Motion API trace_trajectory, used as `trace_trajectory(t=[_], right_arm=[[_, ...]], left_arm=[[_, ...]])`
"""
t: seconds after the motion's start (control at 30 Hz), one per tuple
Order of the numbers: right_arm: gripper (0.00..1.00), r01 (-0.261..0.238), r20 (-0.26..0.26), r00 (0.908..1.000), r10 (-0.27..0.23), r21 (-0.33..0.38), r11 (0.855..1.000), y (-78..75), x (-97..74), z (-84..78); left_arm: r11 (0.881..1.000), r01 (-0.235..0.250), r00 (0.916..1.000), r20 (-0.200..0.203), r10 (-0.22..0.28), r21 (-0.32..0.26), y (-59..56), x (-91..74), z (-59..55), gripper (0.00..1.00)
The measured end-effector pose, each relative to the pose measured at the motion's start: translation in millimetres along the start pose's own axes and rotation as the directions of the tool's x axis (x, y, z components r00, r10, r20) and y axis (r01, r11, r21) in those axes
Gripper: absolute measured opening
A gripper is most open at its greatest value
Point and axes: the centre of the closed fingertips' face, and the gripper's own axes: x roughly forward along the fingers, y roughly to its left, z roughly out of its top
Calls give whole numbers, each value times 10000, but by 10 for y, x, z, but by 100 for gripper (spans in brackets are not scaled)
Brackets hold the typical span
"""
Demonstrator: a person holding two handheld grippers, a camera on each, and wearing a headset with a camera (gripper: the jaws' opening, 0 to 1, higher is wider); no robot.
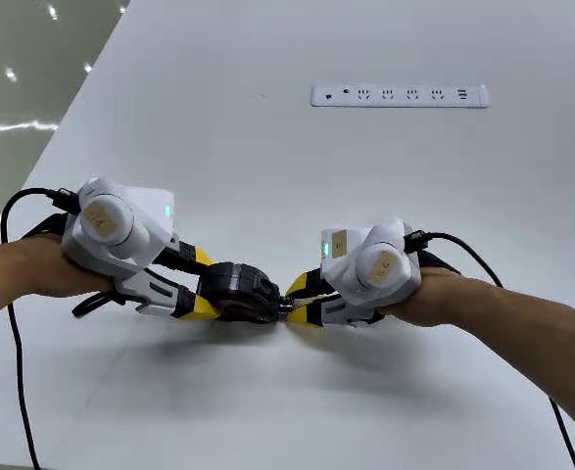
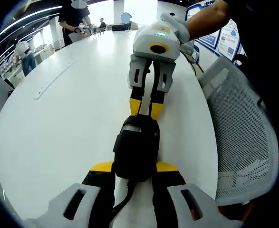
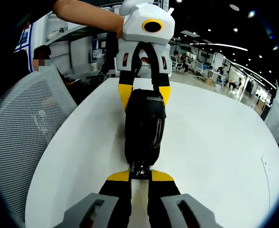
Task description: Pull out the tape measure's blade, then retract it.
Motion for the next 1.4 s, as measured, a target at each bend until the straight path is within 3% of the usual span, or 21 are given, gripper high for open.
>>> trace_trajectory(t=[0.63,1.4], right_arm=[[8,124,-132,9998,-122,140,9998,13,-173,-170],[9,372,-373,9986,-366,149,9992,27,-364,-326]], left_arm=[[9999,48,10000,-43,-48,-126,1,10,5,24],[10000,35,9992,-410,-37,-48,-1,1,-15,24]])
